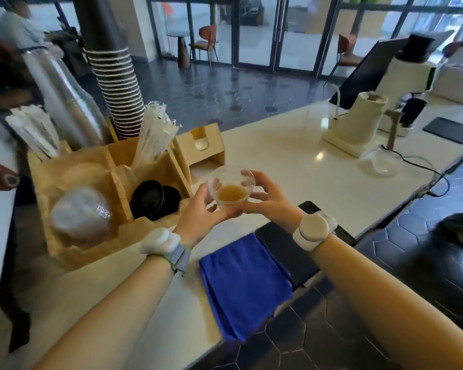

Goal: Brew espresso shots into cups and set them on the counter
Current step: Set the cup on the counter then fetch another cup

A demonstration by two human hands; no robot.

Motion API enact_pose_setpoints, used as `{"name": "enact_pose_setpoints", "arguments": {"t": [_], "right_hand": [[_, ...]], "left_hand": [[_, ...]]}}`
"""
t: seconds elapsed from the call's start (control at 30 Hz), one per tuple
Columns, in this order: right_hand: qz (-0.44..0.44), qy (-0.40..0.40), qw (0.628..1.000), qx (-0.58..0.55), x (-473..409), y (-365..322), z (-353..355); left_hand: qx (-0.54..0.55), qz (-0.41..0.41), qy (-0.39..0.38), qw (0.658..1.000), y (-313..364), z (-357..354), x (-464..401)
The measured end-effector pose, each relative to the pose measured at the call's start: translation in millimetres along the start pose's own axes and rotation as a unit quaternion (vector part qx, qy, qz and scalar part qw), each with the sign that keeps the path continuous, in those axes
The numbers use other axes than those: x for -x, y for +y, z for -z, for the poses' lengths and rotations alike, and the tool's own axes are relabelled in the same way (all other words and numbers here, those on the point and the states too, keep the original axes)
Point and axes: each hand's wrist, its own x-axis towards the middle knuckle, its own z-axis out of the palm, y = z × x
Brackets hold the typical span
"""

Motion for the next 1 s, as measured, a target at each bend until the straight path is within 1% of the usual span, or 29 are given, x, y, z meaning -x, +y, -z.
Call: {"name": "enact_pose_setpoints", "arguments": {"t": [0.17,0.23,0.3,0.37,0.5,0.6,0.77,0.9,1.0], "right_hand": [[-0.013,-0.031,0.999,0.007,-43.3,19.7,15.9],[-0.019,-0.063,0.998,0.012,-65.7,28.9,22.8],[-0.019,-0.077,0.997,0.013,-78.2,34.1,27.0],[-0.017,-0.112,0.994,0.011,-99.2,38.7,36.2],[-0.019,-0.151,0.988,-0.009,-122.4,48.8,45.0],[-0.024,-0.181,0.983,-0.010,-141.5,57.1,53.2],[-0.036,-0.213,0.976,-0.015,-154.1,70.4,55.0],[-0.041,-0.245,0.968,-0.022,-156.4,77.1,54.4],[-0.040,-0.247,0.967,-0.052,-153.7,78.0,54.1]], "left_hand": [[-0.009,0.029,0.030,0.999,-24.7,-13.9,-32.2],[-0.014,0.044,0.060,0.997,-32.8,-19.5,-46.5],[-0.014,0.050,0.068,0.996,-35.0,-22.4,-52.8],[-0.008,0.062,0.100,0.993,-40.2,-27.8,-67.2],[-0.014,0.071,0.115,0.991,-45.5,-32.5,-82.2],[-0.029,0.081,0.147,0.985,-46.7,-42.4,-94.7],[-0.055,0.105,0.176,0.977,-52.5,-50.4,-97.8],[-0.034,0.139,0.196,0.970,-57.2,-55.4,-91.9],[-0.029,0.160,0.198,0.967,-56.4,-57.7,-90.7]]}}
